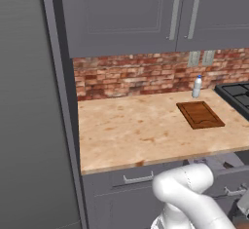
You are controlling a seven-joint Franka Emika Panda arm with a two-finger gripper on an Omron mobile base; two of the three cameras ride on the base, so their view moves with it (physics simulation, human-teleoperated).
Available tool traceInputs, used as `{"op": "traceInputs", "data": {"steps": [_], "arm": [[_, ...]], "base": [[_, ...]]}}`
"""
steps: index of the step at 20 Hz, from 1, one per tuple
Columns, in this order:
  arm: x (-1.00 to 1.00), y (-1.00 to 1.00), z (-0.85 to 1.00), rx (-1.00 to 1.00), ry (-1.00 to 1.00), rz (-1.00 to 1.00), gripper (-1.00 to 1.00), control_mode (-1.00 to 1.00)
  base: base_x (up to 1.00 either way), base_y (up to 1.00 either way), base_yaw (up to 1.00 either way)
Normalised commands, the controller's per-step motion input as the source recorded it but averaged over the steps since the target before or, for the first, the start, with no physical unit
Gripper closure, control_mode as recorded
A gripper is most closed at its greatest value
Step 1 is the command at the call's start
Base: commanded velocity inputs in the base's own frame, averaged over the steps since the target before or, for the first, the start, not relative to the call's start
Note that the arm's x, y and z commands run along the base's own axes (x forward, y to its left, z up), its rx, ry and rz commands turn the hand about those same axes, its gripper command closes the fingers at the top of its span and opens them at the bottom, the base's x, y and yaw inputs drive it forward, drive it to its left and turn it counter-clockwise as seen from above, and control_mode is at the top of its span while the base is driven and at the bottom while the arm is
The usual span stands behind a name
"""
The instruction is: Open the drawer on the right and place the cutting tools on the cutting board.
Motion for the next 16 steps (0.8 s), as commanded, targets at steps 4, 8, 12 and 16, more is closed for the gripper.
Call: {"op": "traceInputs", "data": {"steps": [4, 8, 12, 16], "arm": [[-1.0, -0.06, -0.24, 0.01, 0.0, -0.05, 1.0, -1.0], [-1.0, 0.0, -0.27, 0.0, 0.05, -0.02, 1.0, -1.0], [-1.0, 0.0, -0.25, 0.0, 0.08, 0.0, 1.0, -1.0], [-1.0, 0.0, -0.18, 0.0, 0.09, 0.0, 1.0, -1.0]], "base": [[0.0, 0.0, 0.0], [0.0, 0.0, 0.0], [0.0, 0.0, 0.0], [0.0, 0.0, 0.0]]}}
